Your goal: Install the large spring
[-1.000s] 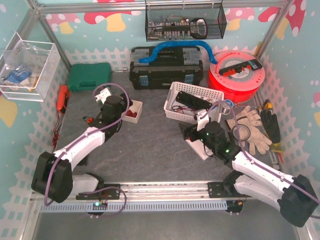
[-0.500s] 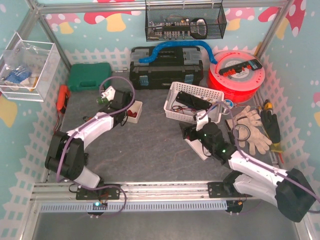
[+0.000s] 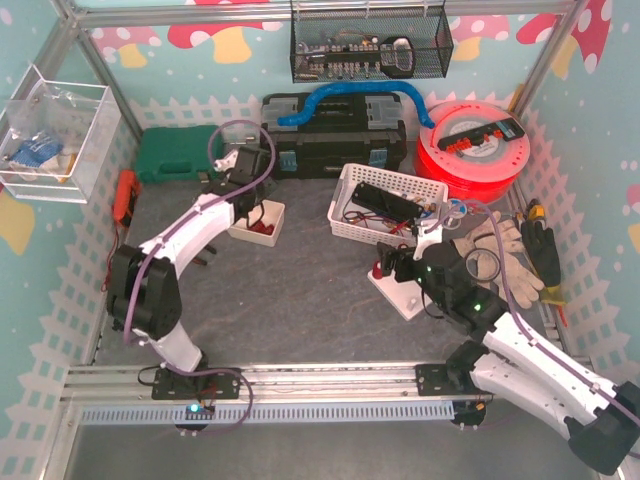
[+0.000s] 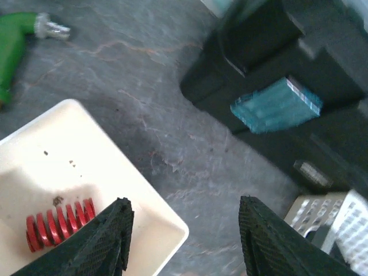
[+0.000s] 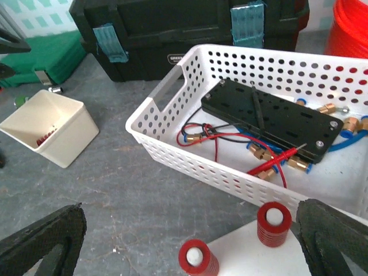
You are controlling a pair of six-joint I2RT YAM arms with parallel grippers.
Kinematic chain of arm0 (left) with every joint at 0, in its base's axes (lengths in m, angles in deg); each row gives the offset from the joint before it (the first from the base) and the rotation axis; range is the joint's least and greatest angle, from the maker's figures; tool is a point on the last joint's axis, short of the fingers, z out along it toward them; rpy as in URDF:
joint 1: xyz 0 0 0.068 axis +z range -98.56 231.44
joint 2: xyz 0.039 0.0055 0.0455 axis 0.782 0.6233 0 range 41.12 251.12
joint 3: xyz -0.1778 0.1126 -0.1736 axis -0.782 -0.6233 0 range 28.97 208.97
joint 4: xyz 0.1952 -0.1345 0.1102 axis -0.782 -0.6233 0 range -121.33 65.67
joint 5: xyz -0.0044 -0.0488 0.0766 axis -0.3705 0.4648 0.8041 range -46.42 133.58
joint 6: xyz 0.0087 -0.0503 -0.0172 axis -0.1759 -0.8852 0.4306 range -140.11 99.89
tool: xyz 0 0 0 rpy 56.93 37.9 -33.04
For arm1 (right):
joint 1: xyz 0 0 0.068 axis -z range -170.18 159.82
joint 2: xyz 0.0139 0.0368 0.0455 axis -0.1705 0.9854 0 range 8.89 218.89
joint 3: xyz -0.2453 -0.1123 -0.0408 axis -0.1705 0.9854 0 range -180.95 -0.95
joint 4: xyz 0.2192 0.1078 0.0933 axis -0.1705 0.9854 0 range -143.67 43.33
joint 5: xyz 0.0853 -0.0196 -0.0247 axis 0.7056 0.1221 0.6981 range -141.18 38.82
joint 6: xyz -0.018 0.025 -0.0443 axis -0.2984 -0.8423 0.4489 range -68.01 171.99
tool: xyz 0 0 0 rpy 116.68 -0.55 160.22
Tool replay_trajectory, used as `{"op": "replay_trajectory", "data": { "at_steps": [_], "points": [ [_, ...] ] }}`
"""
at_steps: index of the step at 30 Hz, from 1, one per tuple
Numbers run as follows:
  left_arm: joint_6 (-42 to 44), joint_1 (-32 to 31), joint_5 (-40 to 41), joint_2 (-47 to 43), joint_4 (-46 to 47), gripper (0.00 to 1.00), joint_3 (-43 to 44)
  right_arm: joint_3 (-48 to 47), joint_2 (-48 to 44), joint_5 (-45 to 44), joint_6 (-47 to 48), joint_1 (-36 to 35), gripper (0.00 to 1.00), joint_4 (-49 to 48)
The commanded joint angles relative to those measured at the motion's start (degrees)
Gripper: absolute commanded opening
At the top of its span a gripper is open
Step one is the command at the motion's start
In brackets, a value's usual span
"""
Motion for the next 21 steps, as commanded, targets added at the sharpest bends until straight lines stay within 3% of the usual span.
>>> {"op": "replay_trajectory", "data": {
  "at_steps": [1,4,9,13,18,21],
  "points": [
    [17.2,0.2,-7.4,4.6,-6.6,0.54,4.9,-4.4,0.1,-0.3,-2.1,0.2,0.98,12.1],
    [31.6,0.2,-8.8,6.5,-10.5,0.54,7.5,-6.6,0.9,-0.4,-1.8,0.2,0.98,12.8],
    [48.3,2.0,-9.0,9.2,-13.6,0.54,9.4,-11.2,5.0,-2.3,2.1,0.2,0.98,14.6],
    [63.3,4.4,-15.7,11.6,-14.1,0.51,10.0,-16.0,9.8,-6.2,5.8,0.2,0.99,17.5],
    [68.3,9.7,-24.9,11.3,-14.5,0.53,11.2,-21.7,15.0,-8.0,8.5,0.2,0.99,19.3],
    [72.9,10.9,-25.9,10.5,-14.5,0.55,9.4,-24.4,17.5,-7.6,9.2,0.2,0.99,20.5]
  ]
}}
